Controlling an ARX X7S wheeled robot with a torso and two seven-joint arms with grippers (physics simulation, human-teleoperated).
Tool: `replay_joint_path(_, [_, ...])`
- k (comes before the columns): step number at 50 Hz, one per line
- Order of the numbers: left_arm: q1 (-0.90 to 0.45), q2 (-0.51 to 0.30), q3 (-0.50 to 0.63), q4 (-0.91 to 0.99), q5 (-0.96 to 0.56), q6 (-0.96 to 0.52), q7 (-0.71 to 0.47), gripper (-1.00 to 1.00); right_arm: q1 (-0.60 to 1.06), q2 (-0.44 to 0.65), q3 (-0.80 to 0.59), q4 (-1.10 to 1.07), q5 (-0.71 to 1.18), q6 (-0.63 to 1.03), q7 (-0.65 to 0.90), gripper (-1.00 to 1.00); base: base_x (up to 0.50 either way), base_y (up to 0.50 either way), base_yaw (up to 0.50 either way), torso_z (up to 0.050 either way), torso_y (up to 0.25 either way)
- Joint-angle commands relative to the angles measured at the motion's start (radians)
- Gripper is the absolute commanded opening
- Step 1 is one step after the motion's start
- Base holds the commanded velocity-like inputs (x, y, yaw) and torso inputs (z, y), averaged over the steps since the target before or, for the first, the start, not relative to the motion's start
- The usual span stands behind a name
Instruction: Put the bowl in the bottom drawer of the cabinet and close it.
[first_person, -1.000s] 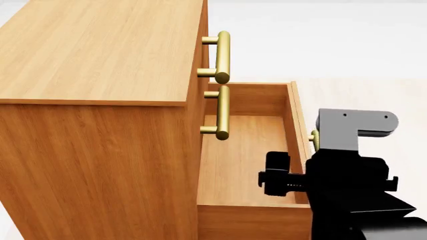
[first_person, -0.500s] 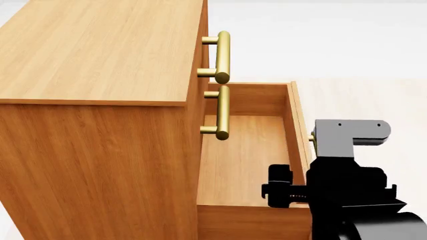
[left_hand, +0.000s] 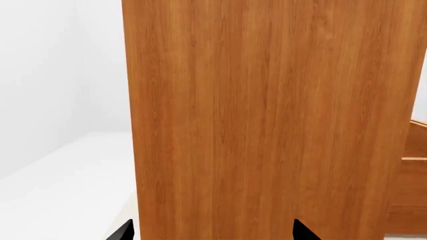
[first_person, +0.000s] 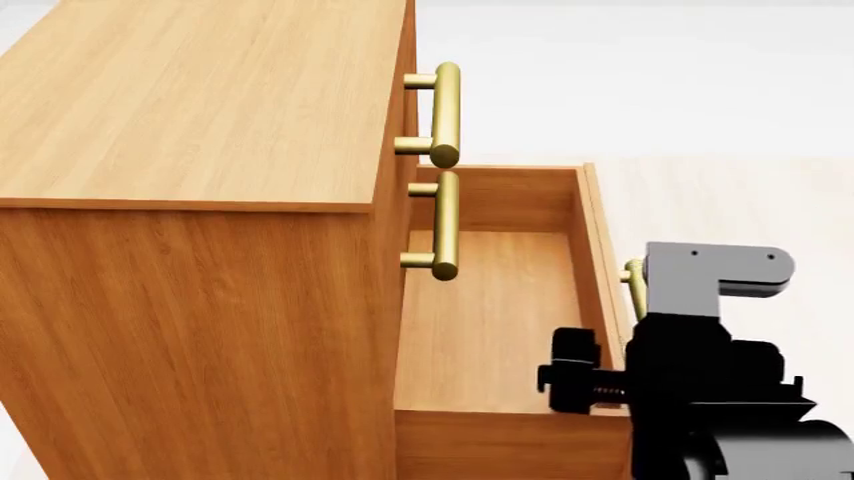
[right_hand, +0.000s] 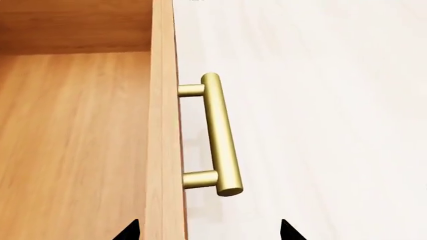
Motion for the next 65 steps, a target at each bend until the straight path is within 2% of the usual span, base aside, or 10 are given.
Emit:
replay_joint_path(1, [-0.002,-0.003,0.005,-0.001,0.000,0.001,-0.005,1.00,-0.004,0.012,0.001,0.057,-0.047,-0.032,0.014,1.00,0.00,0.00,0.00,0.000,0.000])
replay_joint_path(65, [-0.005,-0.024,0.021,0.003,-0.012,0.003,-0.027,1.00,-0.016,0.062,0.011,0.139,-0.084,-0.124,0.050,1.00,0.00,0.00,0.00,0.000,0.000])
